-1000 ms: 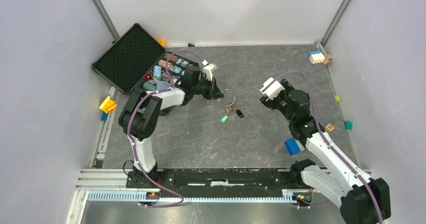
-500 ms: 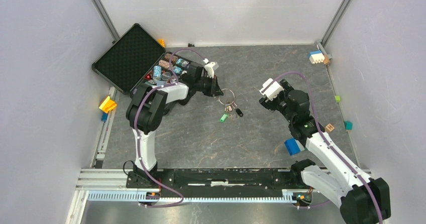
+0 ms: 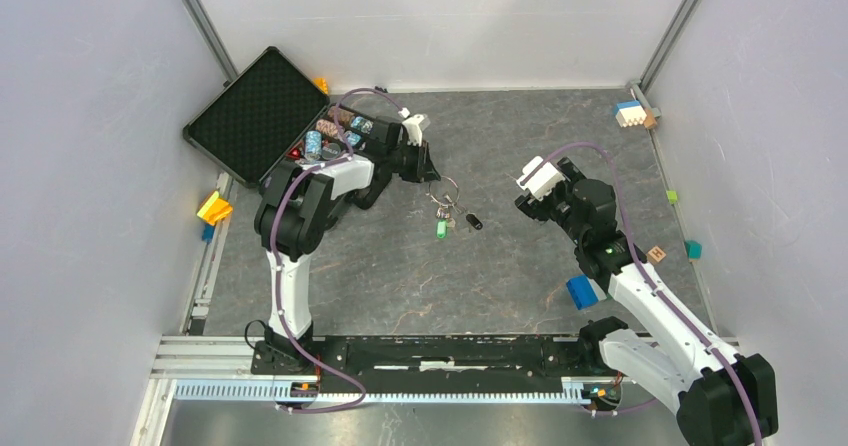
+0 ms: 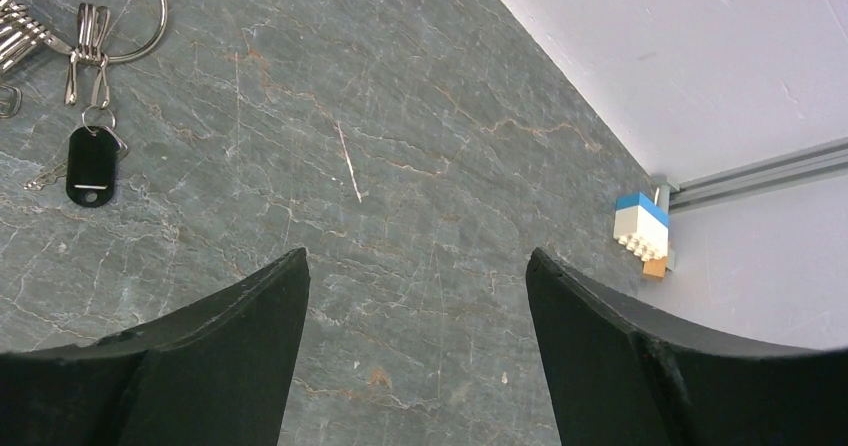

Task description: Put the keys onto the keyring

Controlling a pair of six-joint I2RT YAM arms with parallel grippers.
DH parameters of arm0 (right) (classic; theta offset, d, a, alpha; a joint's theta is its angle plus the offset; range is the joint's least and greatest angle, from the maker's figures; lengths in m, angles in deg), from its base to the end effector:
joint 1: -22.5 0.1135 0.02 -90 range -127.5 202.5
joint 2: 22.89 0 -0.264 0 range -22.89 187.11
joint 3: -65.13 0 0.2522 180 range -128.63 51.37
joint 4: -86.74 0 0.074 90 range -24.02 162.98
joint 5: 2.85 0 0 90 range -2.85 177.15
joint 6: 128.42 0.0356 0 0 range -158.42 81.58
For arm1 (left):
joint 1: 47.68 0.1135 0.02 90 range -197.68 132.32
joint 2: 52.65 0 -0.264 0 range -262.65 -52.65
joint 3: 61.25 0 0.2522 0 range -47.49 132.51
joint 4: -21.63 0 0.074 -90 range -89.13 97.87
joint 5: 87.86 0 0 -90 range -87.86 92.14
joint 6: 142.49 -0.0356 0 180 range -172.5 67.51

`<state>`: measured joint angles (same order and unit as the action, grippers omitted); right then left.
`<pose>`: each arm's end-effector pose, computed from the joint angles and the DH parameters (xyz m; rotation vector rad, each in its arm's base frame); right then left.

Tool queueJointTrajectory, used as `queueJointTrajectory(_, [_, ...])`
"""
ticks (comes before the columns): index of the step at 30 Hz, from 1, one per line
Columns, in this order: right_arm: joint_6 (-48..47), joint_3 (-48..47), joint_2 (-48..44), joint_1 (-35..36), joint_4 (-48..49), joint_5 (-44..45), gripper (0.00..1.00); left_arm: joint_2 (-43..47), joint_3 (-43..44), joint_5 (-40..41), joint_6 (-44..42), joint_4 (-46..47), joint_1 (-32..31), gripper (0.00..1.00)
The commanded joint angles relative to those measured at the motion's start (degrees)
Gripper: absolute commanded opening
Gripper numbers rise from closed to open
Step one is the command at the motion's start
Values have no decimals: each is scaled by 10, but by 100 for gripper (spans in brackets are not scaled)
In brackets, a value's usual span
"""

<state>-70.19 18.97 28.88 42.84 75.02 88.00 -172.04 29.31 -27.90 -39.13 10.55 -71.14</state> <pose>0.1992 0.0733 0.2636 -0.8148 1.6898 -0.1512 0.4065 -0.1959 0.1547 0.4912 2.2725 -0.9277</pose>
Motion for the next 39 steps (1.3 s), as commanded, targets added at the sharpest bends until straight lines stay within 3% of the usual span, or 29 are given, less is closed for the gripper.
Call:
queueJointTrajectory(1, [0,0,1,-2,6,-7,84,-9,37,11,-33,-8,3,28])
queueJointTrajectory(7, [0,-1,0,-2,4,-7,86,-9,57,19,-44,-23,6,36])
queueJointTrajectory(15, [1,-2,-3,-2,-1,-31,90,43,60,41,-68,-48,10,61])
queueJointTrajectory(24, [5,-5,-10,-2,-6,-41,98,206,-41,74,-130,-29,10,85])
queueJointTrajectory(26, [13,-10,-11,-2,-6,-35,98,257,-73,96,-156,-29,11,98])
queueJointTrajectory(34, [56,-45,5,-2,-37,-18,98,489,-215,255,-234,-34,15,100])
queueJointTrajectory(39, [106,-36,2,-2,-9,31,98,586,-248,331,-260,-133,22,100])
